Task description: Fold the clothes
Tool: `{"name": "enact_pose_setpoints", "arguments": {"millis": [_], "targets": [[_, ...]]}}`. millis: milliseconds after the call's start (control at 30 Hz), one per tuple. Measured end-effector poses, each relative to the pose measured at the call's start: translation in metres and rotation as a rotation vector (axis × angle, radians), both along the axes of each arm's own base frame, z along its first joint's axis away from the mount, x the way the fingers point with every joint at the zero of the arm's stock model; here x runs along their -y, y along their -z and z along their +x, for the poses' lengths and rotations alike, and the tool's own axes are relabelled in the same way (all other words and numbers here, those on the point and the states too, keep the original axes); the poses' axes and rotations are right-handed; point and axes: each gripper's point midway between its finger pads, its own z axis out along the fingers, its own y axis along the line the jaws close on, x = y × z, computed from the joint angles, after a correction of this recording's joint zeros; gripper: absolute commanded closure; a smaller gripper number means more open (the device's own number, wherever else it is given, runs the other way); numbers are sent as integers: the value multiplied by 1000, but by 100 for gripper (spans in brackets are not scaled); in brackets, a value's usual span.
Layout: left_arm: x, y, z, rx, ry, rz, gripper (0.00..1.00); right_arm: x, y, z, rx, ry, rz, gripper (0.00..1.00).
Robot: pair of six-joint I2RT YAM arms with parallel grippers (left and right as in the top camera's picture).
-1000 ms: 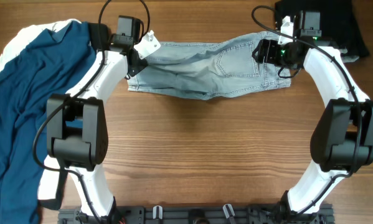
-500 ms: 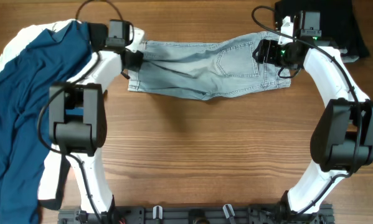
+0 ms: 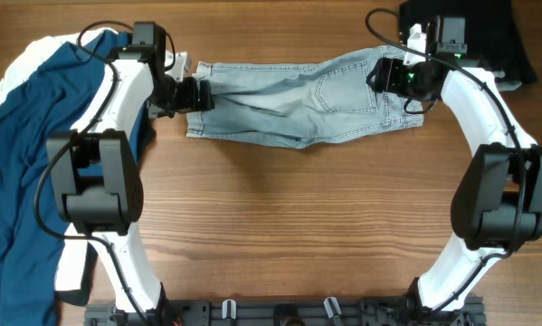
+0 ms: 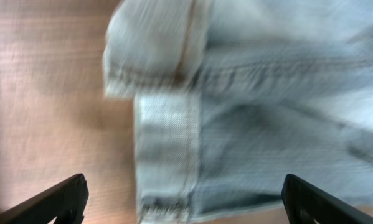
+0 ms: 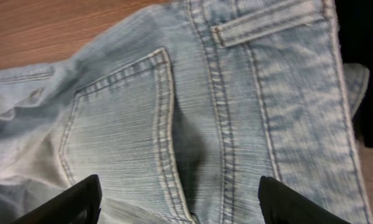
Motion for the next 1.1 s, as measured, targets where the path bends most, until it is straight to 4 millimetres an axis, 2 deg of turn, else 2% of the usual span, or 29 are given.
{"name": "enact_pose_setpoints", "arguments": {"millis": [33, 67, 100, 133, 200, 267, 333, 367, 467, 567, 633, 667, 700, 800, 900, 1000, 1033, 1067, 1100], "targets": [[5, -2, 6, 27, 6, -18, 17, -4, -1, 1, 8, -10, 12, 53], [17, -8, 19, 89, 23, -47, 19, -8, -2, 2, 14, -14, 15, 54], [27, -10, 22, 109, 44, -64, 23, -11, -3, 4, 20, -17, 16, 55], [46, -16, 33, 169, 77, -87, 29, -14, -3, 4, 21, -19, 18, 55], [76, -23, 39, 225, 135, -114, 43, -16, -3, 5, 22, -18, 21, 55], [111, -26, 39, 267, 203, -138, 71, -16, -2, 5, 18, -18, 21, 56], [136, -19, 33, 262, 246, -157, 96, -16, -1, 5, 16, -18, 22, 56], [145, -2, 28, 224, 250, -159, 96, -16, -1, 5, 16, -18, 21, 56], [143, 22, 24, 166, 231, -154, 96, -16, 0, 4, 15, -18, 21, 55], [138, 31, 30, 176, 215, -123, 96, -16, 0, 5, 15, -18, 21, 55], [131, 33, 48, 246, 190, -75, 96, -16, 0, 4, 14, -19, 21, 55], [127, 32, 65, 312, 172, -52, 96, -16, 0, 4, 14, -19, 21, 55], [125, 29, 73, 349, 163, -49, 96, -16, 1, 4, 13, -19, 21, 55], [124, 1, 115, 553, 129, -43, 96, -16, 2, 4, 7, -18, 21, 54], [125, -15, 139, 683, 105, -38, 96, -16, 2, 4, 8, -18, 21, 52], [120, 2, 139, 658, 94, -13, 93, -16, 3, 2, 1, -19, 21, 48], [115, 11, 133, 614, 87, 1, 91, -16, 3, 2, -3, -18, 21, 46], [109, 14, 125, 567, 77, 15, 96, -16, 4, 1, -5, -19, 21, 46], [97, 12, 110, 491, 66, 37, 96, -16, 4, 1, -8, -18, 22, 46]]}}
